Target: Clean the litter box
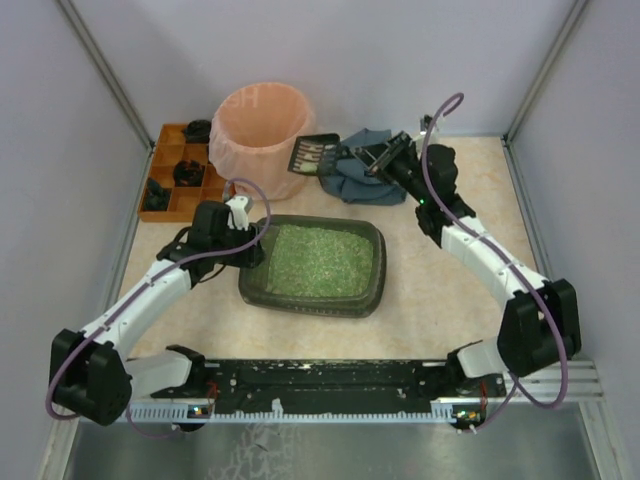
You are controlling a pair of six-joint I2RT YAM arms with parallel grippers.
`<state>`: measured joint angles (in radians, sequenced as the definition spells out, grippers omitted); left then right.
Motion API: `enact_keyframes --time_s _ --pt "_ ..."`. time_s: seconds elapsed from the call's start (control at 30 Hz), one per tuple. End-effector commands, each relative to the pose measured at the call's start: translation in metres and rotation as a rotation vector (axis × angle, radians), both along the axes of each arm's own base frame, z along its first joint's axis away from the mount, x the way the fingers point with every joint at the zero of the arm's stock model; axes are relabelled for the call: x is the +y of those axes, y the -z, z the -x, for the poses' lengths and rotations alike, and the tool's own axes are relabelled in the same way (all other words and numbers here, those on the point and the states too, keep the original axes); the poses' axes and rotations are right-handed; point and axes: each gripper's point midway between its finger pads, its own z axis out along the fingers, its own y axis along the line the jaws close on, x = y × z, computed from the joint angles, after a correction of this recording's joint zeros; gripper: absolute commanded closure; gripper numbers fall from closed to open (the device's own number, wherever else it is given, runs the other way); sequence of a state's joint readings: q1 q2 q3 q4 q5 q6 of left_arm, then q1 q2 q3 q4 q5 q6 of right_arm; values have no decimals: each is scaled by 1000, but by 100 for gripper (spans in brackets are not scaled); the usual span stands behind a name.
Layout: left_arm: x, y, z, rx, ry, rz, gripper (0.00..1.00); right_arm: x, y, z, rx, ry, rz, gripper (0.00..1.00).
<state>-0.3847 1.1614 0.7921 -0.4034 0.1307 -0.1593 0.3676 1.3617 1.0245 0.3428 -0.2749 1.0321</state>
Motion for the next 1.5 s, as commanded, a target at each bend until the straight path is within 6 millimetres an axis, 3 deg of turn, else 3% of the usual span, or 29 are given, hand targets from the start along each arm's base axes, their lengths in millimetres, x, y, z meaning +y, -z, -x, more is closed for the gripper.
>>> enact_keyframes --time_s 0.0,0.3,0.43,0.53,0.83,1.03,1.3,1.47 --pt "2 -13 -6 -56 -22 5 46 1 -51 -39 -62 123 -20 100" --pt "2 -11 -6 -48 -22 2 46 24 -56 -127 -156 330 191 100" --pt "3 -11 -5 -49 -24 3 46 48 -66 -150 -292 324 342 100" --pt "3 -11 -5 -52 -24 3 46 63 -77 -154 -430 314 439 100" --pt "2 -9 -6 -43 -21 -3 47 97 -102 -133 -810 261 715 100" --pt "3 -7 -6 -38 -25 -8 47 131 -104 -108 -1090 200 1016 100" --pt "5 -7 -6 -39 -29 -11 47 151 -117 -80 -1312 189 1131 100" --pt "4 -7 -6 -37 -27 -11 47 150 -127 -73 -1357 208 1148 100"
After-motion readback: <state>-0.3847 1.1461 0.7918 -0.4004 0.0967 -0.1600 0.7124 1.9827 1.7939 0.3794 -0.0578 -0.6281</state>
